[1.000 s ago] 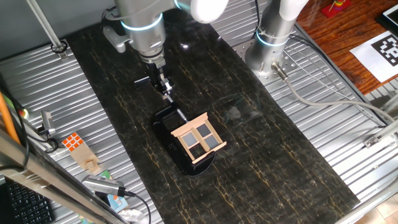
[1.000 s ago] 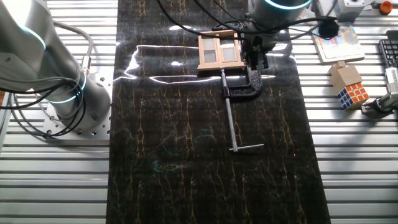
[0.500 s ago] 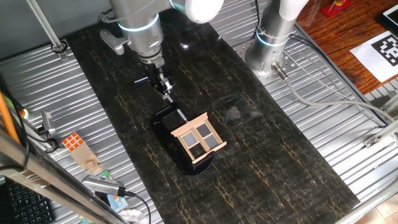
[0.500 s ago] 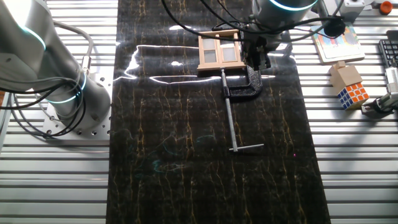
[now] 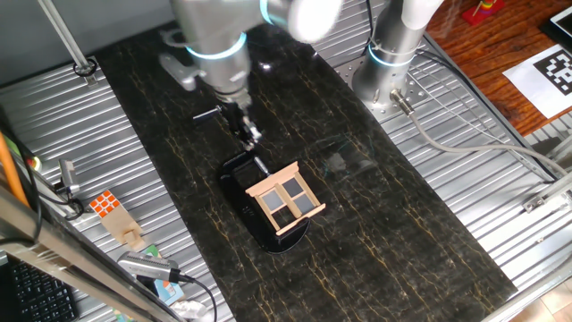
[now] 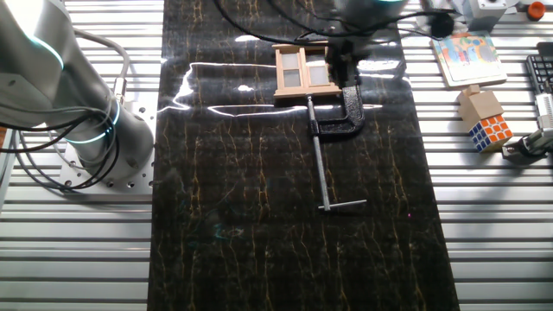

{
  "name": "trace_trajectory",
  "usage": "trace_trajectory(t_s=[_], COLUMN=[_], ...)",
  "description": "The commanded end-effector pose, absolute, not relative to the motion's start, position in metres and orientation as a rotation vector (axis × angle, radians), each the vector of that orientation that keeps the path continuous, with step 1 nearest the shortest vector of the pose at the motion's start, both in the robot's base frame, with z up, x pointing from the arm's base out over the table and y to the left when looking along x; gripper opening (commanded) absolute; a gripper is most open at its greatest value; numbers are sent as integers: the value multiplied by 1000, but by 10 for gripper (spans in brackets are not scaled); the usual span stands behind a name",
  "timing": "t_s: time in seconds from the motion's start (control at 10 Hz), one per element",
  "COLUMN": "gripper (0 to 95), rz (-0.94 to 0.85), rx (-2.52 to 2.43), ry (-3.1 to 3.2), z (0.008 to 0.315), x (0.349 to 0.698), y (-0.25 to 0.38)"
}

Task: Open a sliding window

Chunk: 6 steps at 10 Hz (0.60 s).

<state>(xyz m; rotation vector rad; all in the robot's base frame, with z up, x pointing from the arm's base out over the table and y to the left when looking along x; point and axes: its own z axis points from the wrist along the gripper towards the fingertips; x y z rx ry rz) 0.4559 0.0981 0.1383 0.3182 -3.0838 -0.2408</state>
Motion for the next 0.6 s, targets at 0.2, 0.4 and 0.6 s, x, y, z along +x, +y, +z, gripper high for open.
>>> trace_trajectory(t_s=[0.2, 0.4, 0.6], gripper=[0, 0, 0], rz=[-246, -242, -243], rx=[293, 269, 245], ry=[-3094, -3104, -3107], z=[118, 107, 99], x=[442, 432, 428], y=[120, 135, 150])
